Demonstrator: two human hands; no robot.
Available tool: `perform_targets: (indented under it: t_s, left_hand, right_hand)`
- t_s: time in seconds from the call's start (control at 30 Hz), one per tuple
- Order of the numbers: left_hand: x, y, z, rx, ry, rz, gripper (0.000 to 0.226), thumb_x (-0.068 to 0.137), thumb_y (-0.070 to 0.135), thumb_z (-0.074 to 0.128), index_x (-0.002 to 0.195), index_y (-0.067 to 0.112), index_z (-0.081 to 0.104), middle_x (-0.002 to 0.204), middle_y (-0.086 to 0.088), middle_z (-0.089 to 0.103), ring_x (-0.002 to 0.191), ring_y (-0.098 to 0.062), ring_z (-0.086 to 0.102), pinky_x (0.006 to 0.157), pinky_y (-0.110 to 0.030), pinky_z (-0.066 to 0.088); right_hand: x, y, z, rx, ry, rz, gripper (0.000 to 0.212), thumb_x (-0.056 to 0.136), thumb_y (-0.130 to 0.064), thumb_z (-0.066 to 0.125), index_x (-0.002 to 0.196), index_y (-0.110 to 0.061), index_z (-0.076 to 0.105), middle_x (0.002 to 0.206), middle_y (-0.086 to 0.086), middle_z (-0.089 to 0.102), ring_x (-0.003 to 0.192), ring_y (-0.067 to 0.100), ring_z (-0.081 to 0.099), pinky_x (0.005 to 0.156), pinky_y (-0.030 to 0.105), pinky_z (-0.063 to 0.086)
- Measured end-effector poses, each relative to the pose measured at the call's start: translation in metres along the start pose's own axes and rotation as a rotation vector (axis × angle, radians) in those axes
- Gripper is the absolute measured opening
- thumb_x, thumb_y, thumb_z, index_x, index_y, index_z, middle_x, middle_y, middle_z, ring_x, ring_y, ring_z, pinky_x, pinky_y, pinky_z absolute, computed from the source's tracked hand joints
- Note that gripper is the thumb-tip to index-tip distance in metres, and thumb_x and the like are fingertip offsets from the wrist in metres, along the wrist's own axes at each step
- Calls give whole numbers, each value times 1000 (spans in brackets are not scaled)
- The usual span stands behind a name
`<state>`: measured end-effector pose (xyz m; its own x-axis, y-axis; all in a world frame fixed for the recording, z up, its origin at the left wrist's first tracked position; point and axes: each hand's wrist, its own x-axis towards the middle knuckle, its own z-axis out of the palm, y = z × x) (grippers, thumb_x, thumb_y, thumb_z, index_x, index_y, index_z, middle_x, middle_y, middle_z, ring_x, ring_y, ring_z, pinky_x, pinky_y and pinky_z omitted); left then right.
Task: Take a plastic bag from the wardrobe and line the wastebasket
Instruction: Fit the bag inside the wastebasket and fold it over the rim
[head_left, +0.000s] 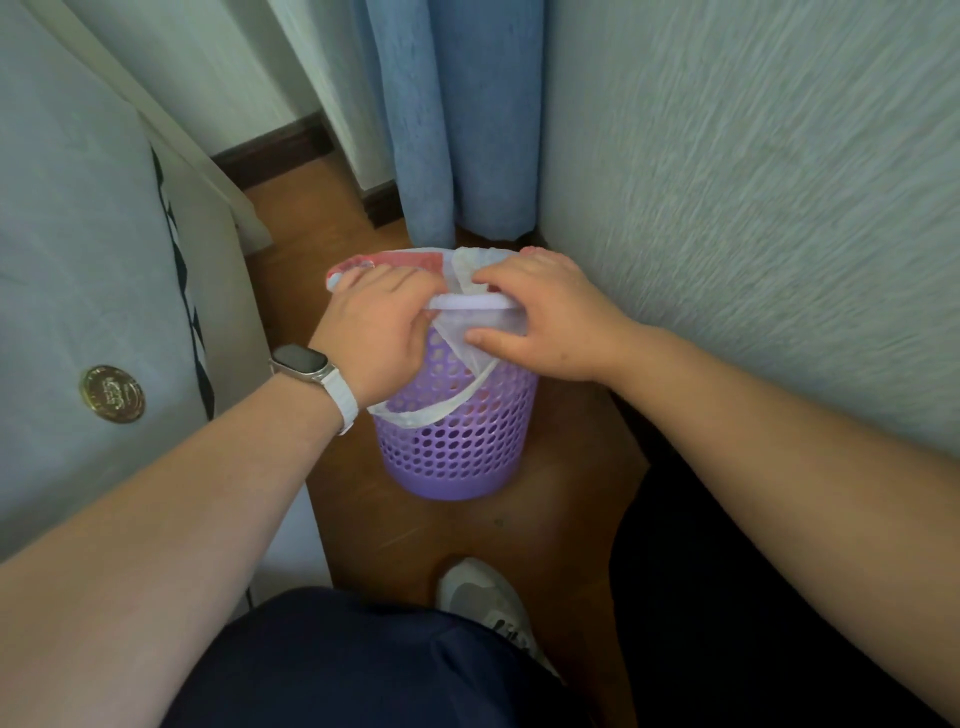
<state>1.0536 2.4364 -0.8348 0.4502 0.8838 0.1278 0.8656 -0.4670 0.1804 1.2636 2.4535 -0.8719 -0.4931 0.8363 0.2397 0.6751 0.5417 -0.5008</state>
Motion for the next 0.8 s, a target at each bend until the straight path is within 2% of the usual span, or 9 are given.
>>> perform_targets:
  t_s: [0.1,0.2,0.23,0.33,0.4,0.47,0.57,0.67,0.8]
  left_hand:
    - [-2,-3,0,-24,40,-66,19,86,11,47,98,11,61,95,-10,64,94,-34,56,91,-43,34]
    - [-4,-2,-2,-95,60,-112,19,89,19,44,99,13,59,97,-7,63,96,-30,55,95,-43,33]
    - [-4,-1,-2,-102,66,-110,19,89,23,45,99,14,59,96,-5,62,94,-28,55,94,-43,33]
    - [-3,2,-2,-88,53,-74,24,88,31,52,106,18,60,98,-2,64,95,-24,55,96,-41,31]
    - [-2,4,-2,-46,35,-20,28,89,32,53,113,20,61,103,-1,65,100,-24,56,97,-40,32]
    - [1,5,-1,8,17,31,27,91,30,53,114,19,62,106,-2,66,101,-24,56,96,-41,34]
    - [3,8,-2,45,14,63,21,91,22,53,108,15,64,104,-5,67,98,-27,58,90,-42,38]
    - [2,8,-4,36,20,26,33,90,31,41,101,11,65,97,-8,66,93,-31,57,85,-43,39]
    - [0,5,-4,3,32,-52,43,87,35,31,97,9,63,93,-12,65,91,-35,57,84,-46,39]
  right_hand:
    - [-3,15,-3,84,-2,72,61,81,-62,46,112,-13,64,110,8,66,110,30,56,98,44,42]
    - [-1,18,1,160,-49,119,53,85,-60,42,97,-15,67,92,7,66,94,26,58,105,41,37]
    - [-1,17,4,172,-55,129,47,87,-56,43,92,-14,66,87,5,64,89,26,57,102,43,39]
    - [0,13,11,166,-27,154,33,91,-39,52,89,-8,62,87,8,62,91,31,54,82,42,44]
    - [0,7,14,172,13,135,27,92,-33,55,80,-9,56,78,1,57,78,25,51,68,35,36]
    - [0,-2,16,167,55,108,25,93,-30,56,73,-21,45,73,-7,48,70,15,41,64,32,27]
    - [1,-11,20,136,52,94,25,94,-32,56,76,-25,40,75,-2,52,74,13,39,66,28,25]
    - [2,-11,15,93,15,51,31,91,-41,58,73,-23,39,73,-8,44,72,12,38,68,30,25]
    - [1,6,6,132,-32,30,43,87,-56,48,89,-16,62,86,-5,57,82,15,50,78,37,42]
